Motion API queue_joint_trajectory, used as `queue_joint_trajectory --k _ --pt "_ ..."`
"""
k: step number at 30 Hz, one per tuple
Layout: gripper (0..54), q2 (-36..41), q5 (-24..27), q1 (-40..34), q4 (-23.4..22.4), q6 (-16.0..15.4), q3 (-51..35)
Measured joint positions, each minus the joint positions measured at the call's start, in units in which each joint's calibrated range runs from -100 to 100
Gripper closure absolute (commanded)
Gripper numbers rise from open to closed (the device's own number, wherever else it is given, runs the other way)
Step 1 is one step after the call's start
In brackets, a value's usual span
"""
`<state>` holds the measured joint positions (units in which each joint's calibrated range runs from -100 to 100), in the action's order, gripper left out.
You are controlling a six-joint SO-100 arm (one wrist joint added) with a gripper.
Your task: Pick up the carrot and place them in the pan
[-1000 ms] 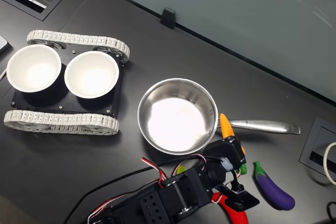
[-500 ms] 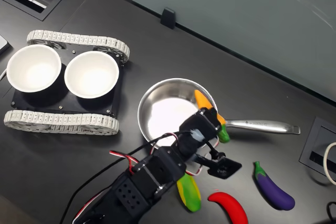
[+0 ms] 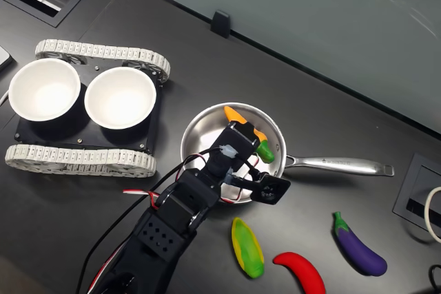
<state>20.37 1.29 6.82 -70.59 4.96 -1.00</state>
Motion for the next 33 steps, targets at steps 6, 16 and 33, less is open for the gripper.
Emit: queue_joint_trajectory --k 6,16,33 --pt "53.5 0.0 -0.2 -3.0 0.3 0.1 2.4" --pt "53.5 0.1 -0.3 -5.6 1.6 0.1 8.1" --pt "32.3 0.3 -0.3 -5.5 3.3 0.1 12.8"
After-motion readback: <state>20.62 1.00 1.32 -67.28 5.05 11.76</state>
